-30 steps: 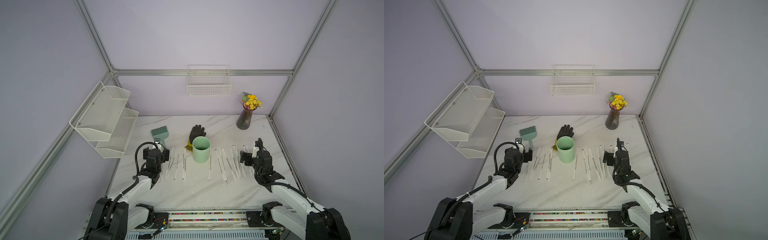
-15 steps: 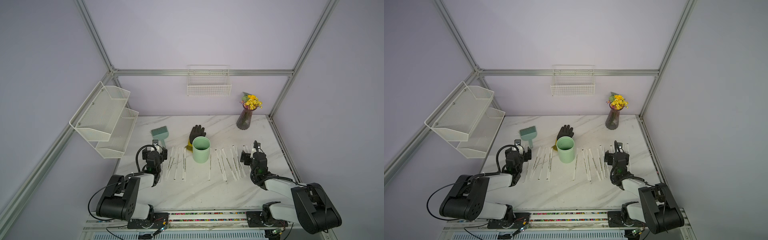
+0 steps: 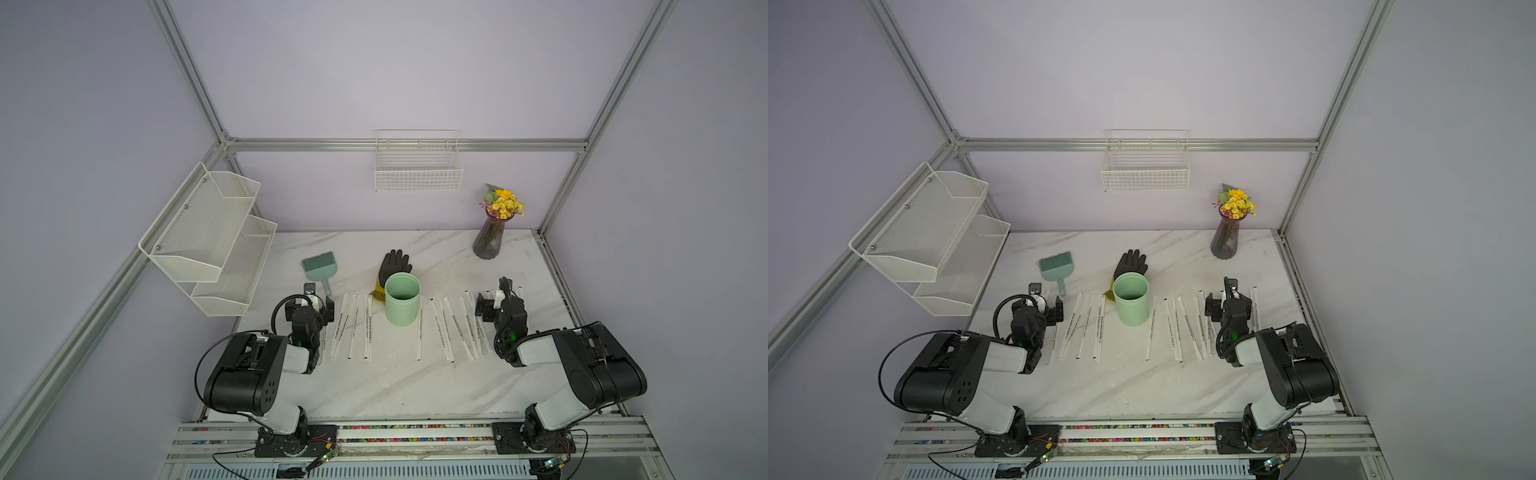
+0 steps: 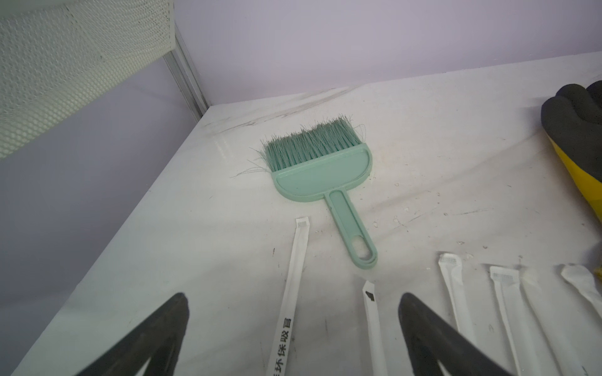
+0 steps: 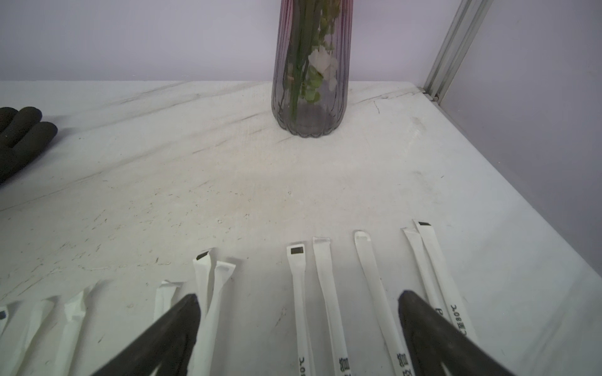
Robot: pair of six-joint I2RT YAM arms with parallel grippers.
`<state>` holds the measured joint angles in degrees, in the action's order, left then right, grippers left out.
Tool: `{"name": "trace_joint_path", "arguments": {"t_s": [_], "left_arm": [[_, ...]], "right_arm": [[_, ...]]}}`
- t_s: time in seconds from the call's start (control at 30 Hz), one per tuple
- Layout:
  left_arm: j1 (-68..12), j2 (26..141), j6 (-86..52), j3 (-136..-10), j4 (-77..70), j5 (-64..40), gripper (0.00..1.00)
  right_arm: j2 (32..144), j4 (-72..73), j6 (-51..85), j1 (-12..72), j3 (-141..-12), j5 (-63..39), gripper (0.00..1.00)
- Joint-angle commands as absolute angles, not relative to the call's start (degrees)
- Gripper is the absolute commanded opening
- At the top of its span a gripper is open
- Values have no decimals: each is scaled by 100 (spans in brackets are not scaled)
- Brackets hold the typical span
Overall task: Take the straws out of the storage container
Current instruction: Reset both arms
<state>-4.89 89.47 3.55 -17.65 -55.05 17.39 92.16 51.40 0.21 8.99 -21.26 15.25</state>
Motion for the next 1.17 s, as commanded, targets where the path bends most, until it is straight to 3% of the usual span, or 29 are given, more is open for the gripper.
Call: {"name": "trace_joint_path", "arguments": {"t_s": [0.0, 0.27, 0.47, 1.13], "left_arm": [[-444, 8930, 299, -1817, -6034, 1617, 100], [-327, 8918, 222, -2027, -5586, 1383, 100], [-284, 8915, 203, -2061, -5520, 1301, 100], [-272, 8917, 202, -2073, -5493, 1283, 100]], "right_arm": [[9456, 5808, -152, 804, -2258, 1359, 97], [10287, 6437, 43, 443, -2360, 1046, 97], [10244, 5766, 380, 201, -2673, 696, 97], [10222, 5792, 208, 220, -2629, 632, 97]]}}
